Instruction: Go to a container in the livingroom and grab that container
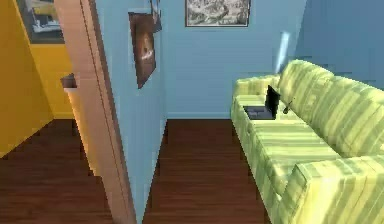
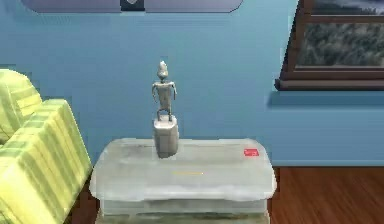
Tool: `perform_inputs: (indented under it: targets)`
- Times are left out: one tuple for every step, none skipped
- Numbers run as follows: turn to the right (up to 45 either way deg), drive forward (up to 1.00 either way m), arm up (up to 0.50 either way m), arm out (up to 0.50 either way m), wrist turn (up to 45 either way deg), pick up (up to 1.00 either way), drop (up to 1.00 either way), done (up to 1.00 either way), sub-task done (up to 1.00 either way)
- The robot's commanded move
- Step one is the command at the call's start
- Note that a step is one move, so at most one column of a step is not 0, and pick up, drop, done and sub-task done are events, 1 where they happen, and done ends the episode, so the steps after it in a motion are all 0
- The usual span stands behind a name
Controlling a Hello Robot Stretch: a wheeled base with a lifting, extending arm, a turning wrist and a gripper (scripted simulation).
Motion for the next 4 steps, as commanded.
perform_inputs:
  targets:
    - [45.0, 0.0, 0.0, 0.0, 0.0, 0.0, 0.0, 0.0, 0.0]
    - [45.0, 0.0, 0.0, 0.0, 0.0, 0.0, 0.0, 0.0, 0.0]
    - [45.0, 0.0, 0.0, 0.0, 0.0, 0.0, 0.0, 0.0, 0.0]
    - [27.0, 0.0, 0.0, 0.0, 0.0, 0.0, 0.0, 0.0, 0.0]
